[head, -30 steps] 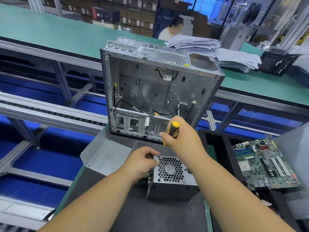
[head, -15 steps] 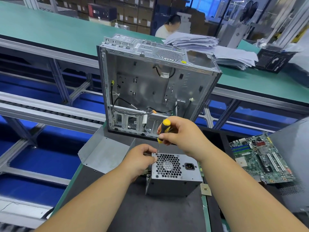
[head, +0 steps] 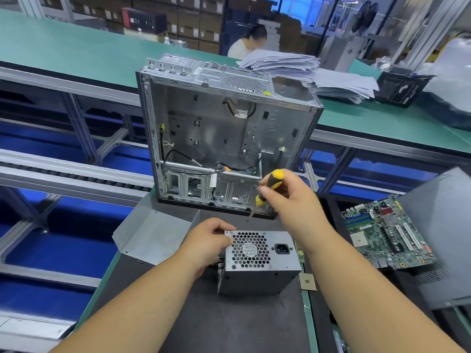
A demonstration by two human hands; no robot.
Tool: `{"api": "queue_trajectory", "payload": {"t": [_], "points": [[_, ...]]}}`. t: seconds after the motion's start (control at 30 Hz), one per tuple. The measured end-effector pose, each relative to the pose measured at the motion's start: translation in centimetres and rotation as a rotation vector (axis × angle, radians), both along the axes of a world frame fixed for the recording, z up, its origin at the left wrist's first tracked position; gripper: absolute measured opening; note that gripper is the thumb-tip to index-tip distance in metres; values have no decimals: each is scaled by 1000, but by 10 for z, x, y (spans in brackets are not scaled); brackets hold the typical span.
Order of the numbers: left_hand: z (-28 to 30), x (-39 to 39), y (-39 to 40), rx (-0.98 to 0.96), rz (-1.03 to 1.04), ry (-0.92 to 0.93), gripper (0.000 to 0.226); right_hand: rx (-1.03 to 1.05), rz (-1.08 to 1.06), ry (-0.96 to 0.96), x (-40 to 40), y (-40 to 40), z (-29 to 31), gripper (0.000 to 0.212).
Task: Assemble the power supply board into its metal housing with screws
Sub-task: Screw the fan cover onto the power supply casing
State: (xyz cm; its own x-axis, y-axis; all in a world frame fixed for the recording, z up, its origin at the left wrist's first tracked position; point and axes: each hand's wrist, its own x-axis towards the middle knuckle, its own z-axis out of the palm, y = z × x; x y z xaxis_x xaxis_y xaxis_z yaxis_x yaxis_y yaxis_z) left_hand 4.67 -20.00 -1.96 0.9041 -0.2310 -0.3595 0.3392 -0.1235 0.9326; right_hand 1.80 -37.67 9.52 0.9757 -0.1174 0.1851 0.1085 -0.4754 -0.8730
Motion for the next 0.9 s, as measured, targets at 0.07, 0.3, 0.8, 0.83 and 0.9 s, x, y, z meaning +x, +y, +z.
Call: {"api": "queue_trajectory", "payload": {"t": [0.07, 0.3, 0.8, 0.83, 0.9], "points": [[3, -2, -1, -10, 4, 14, 15, -11, -53, -46, -7, -13, 4, 3], [9, -4, -4, 215, -52, -193, 21, -407, 1, 247, -19, -44, -10, 9], [22, -35, 8, 174, -134, -42, 12, -720, 221, 396, -37, -42, -39, 41], [23, -37, 9, 153, -173, -10, 12, -721, 208, 404, -39, -42, -39, 41], [25, -42, 11, 137, -229, -18, 12, -737, 186, 411, -44, -43, -40, 45]]}}
